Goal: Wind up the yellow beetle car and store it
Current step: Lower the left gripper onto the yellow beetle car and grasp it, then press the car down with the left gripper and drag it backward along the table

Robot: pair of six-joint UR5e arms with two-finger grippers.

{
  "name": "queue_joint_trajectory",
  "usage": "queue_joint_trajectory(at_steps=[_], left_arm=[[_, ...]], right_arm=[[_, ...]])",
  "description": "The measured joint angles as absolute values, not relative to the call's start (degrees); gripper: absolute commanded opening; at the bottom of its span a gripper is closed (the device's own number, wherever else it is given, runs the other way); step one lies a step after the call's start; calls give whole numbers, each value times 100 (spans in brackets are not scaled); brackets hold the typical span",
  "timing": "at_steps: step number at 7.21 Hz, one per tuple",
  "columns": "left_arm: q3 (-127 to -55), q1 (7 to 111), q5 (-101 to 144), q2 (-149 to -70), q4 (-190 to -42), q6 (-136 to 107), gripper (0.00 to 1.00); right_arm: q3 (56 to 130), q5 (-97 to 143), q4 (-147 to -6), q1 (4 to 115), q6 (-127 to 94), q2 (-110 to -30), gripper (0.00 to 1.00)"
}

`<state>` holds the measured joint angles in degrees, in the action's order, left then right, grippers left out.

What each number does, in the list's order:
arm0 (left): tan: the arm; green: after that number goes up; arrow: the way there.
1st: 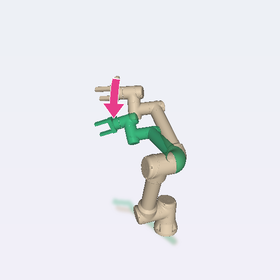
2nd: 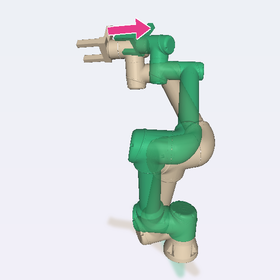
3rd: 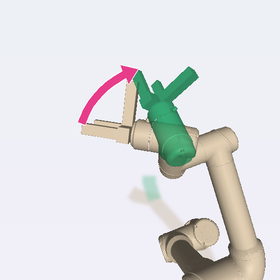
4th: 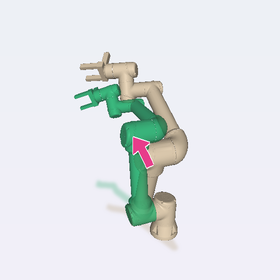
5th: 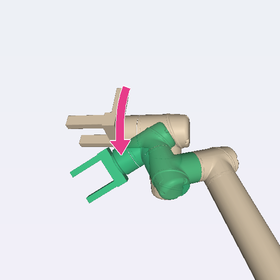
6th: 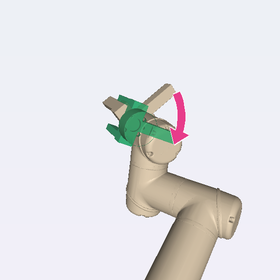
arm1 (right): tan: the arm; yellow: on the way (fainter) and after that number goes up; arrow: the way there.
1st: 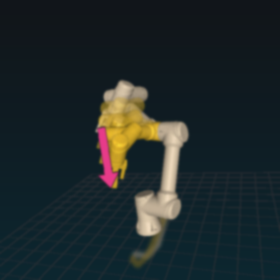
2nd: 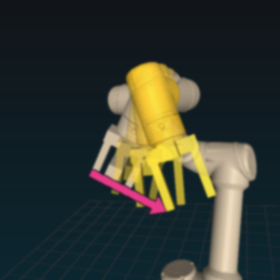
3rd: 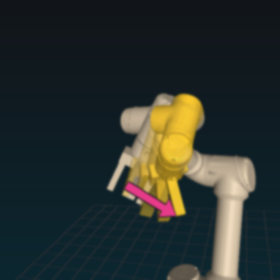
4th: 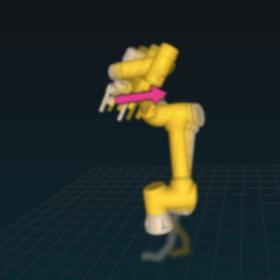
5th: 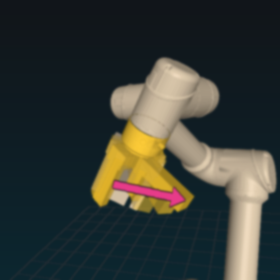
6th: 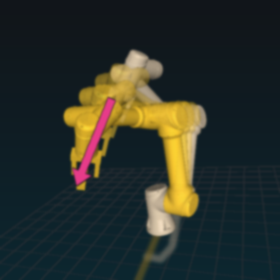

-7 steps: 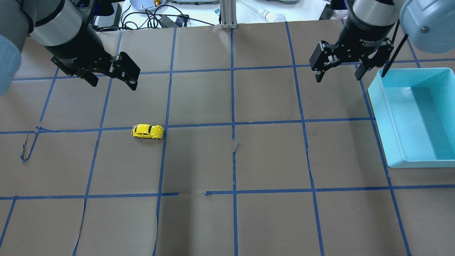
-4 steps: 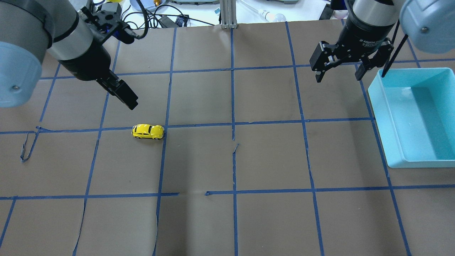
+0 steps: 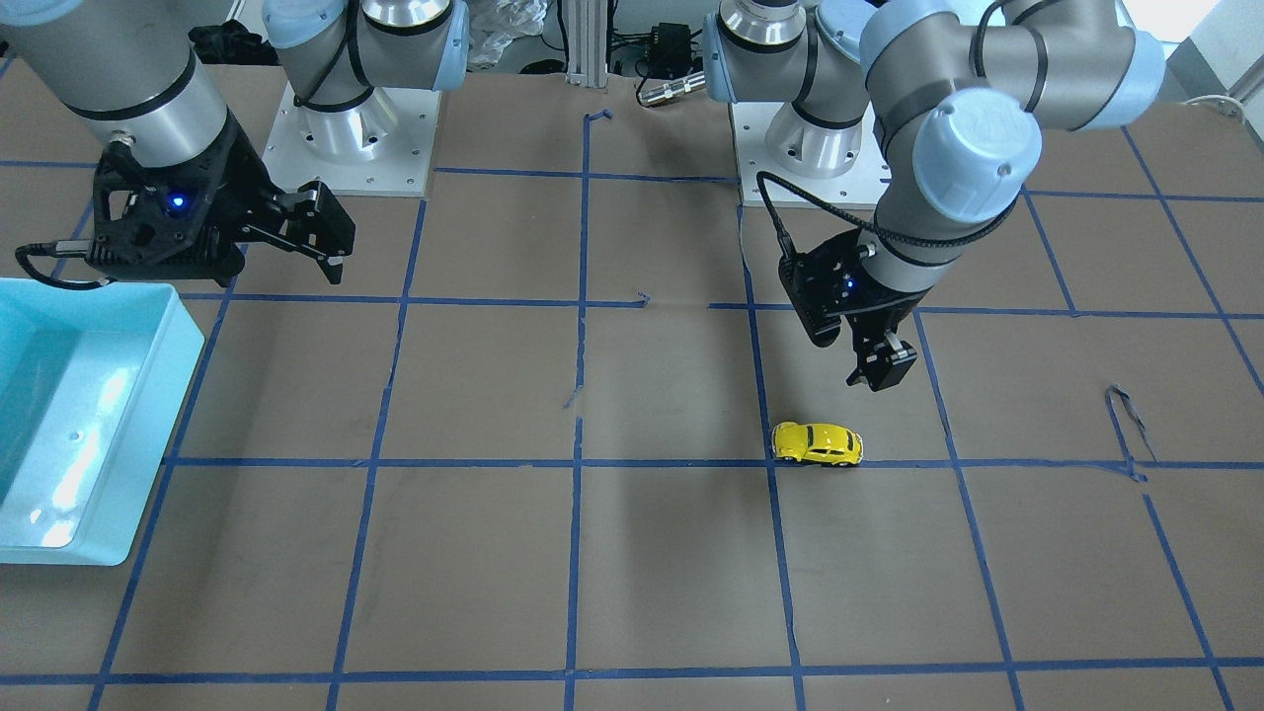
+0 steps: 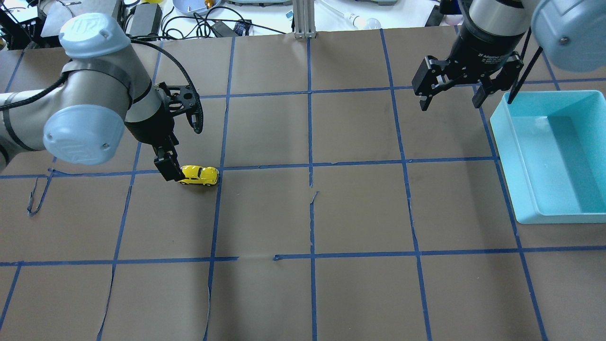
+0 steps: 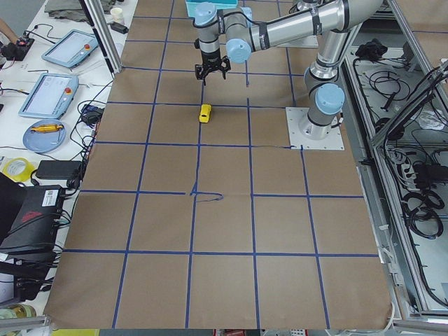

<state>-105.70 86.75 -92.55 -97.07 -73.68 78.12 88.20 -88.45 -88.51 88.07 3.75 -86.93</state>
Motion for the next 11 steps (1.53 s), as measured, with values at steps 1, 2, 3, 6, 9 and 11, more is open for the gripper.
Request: queue_joint_trajectory(at_steps=[1,2,3,6,9,11], left_arm=[[-10647,8663,-9330,-10012,-7035,8315,100],[-10712,8660,-9350,-10270,-6646,8606,100],[-10766,8658,-9348,-10485,-6332,8968,100],[-11101,8657,-9361,-10727,-5196,9737,100],[-11509,8638,-9376,-10754,-4392,9259,100],[-11556,8627,-9378,-10799,-4347,9237,100]], right_arm=[[8825,-8851,-8851,8807,372,-8693,100],[8832,-8852,-8851,8807,372,-8687,100],[8838,-8851,-8849,8807,375,-8681,100],[8841,-8851,-8842,8807,403,-8665,100],[8875,-8839,-8848,8802,437,-8651,100],[8891,-8836,-8850,8798,447,-8649,100]])
